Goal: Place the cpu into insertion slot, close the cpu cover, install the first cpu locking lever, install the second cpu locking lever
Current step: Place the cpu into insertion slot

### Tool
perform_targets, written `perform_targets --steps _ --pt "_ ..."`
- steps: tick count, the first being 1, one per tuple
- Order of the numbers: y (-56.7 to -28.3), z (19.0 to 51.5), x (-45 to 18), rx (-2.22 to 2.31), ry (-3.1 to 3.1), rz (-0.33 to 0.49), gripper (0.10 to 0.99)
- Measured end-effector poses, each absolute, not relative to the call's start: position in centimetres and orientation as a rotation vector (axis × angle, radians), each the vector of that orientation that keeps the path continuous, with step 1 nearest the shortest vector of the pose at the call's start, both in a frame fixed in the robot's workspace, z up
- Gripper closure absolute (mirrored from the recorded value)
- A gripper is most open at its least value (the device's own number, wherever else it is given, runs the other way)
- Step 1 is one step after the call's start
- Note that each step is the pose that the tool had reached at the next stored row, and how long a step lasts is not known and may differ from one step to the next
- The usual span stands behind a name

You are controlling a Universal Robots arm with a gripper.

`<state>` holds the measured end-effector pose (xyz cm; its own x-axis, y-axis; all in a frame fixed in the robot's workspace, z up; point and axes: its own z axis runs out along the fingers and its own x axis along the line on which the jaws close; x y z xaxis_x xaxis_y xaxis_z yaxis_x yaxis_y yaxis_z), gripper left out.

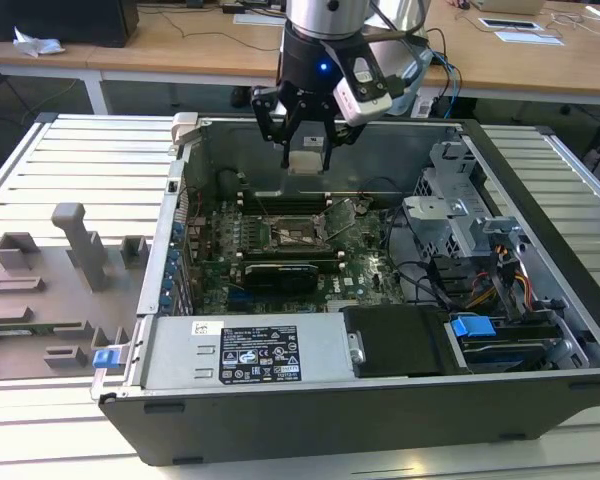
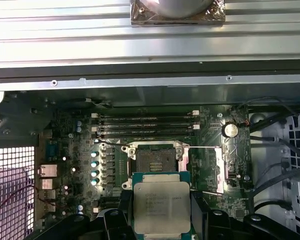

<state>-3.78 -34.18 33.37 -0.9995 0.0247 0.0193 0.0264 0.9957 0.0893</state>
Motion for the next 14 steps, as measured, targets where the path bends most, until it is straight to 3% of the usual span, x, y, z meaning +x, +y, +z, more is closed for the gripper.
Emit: perform_targets --steps 14 --pt "-34.18 32.65 -3.77 -0.04 -3.12 -0.14 0.541"
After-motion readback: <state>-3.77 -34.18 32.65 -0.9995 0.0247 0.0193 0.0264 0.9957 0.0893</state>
